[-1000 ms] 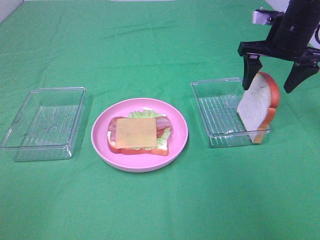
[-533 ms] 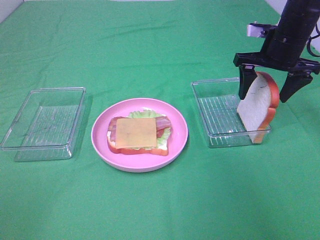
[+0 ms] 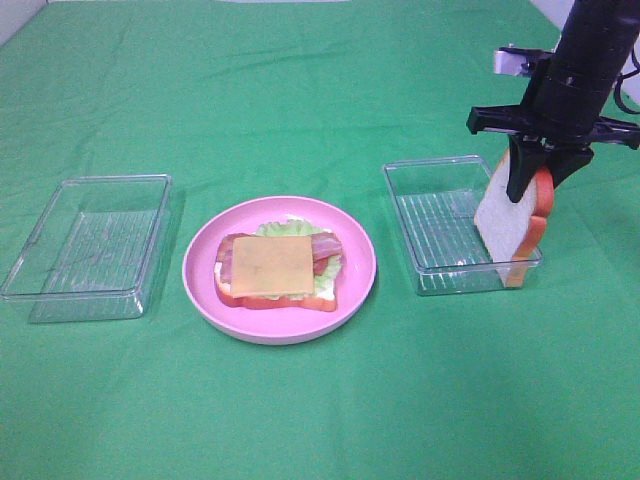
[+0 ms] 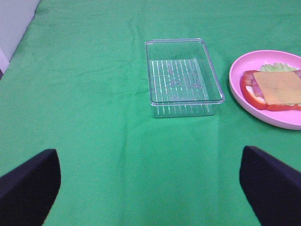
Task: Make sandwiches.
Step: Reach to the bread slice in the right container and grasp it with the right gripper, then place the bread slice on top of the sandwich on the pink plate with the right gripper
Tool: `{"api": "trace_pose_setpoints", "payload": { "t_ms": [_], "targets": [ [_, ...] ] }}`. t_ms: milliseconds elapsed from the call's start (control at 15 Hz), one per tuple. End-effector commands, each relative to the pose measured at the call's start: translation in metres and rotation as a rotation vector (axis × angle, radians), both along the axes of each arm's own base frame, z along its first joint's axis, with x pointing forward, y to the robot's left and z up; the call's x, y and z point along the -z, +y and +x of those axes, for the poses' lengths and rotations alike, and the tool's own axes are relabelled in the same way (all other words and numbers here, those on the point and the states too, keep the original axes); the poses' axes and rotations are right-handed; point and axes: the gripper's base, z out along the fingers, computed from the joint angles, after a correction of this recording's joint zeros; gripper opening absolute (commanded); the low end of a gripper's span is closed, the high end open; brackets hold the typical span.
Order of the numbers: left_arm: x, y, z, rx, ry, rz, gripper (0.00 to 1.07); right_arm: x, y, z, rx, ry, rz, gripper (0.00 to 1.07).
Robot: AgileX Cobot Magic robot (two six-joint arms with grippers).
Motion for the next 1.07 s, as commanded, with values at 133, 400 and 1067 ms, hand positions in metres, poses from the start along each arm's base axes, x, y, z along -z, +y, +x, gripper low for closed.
{"api": "trace_pose_setpoints", "payload": {
  "t_ms": [133, 400, 1067],
  "targets": [
    [0.0, -0.001, -0.003, 0.005, -0.034, -0.007, 0.96, 0.002, -0.002, -0.001, 0.021, 0.023, -0.023, 0.0],
    [0.0, -0.001, -0.003, 0.005, -0.034, -0.007, 0.96, 0.001, -0.002, -0.002, 0.019, 0.032, -0.021, 0.0],
    [0.0, -0.001, -0.003, 0.006, -0.034, -0.008, 0.96, -0.141, 0.019, -0.072, -0.011, -0.331, 0.371, 0.0]
  ]
}}
